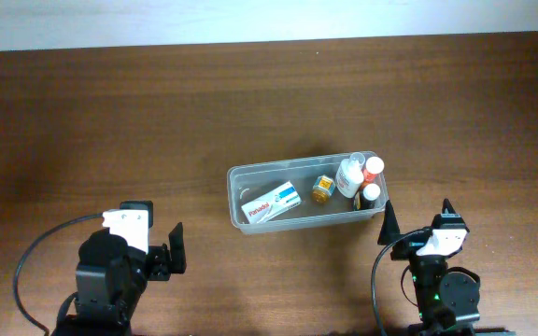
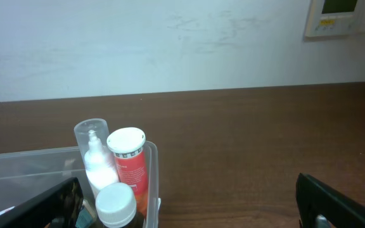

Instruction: Pack container

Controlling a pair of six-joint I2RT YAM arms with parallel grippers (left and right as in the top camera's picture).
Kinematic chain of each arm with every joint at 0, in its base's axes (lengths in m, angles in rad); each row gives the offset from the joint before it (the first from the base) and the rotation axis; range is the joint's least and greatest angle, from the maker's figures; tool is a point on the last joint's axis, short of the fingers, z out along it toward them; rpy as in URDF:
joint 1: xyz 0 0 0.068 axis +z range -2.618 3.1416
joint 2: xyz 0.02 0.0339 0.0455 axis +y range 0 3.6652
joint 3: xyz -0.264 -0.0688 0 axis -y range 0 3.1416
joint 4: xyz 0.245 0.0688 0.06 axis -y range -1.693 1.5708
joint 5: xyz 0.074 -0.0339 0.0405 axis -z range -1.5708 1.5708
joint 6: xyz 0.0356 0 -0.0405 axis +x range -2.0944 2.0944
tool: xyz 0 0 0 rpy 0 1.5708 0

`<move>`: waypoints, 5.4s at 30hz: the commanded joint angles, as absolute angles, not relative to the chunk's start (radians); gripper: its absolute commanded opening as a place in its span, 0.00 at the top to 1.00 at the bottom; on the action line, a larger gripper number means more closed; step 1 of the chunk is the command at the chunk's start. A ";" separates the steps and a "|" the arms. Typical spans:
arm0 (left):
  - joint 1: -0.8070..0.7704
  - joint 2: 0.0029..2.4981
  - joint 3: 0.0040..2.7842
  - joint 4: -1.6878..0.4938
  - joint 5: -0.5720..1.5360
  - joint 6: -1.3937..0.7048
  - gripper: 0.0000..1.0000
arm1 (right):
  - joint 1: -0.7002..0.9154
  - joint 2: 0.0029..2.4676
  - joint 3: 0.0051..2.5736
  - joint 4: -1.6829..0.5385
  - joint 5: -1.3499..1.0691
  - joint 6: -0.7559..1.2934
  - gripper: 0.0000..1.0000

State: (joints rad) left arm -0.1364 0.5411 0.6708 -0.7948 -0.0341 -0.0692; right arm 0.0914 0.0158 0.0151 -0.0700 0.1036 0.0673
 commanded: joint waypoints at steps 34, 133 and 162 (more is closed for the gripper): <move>-0.067 0.118 0.232 -0.381 -0.110 -0.030 0.01 | 0.084 0.007 0.006 -0.071 0.093 0.063 0.02; -0.063 0.015 0.010 -0.077 -0.068 -0.014 0.01 | 0.084 0.007 0.006 -0.071 0.093 0.063 0.02; -0.063 0.015 0.010 -0.078 -0.067 -0.014 0.00 | 0.084 0.007 0.006 -0.071 0.093 0.063 0.02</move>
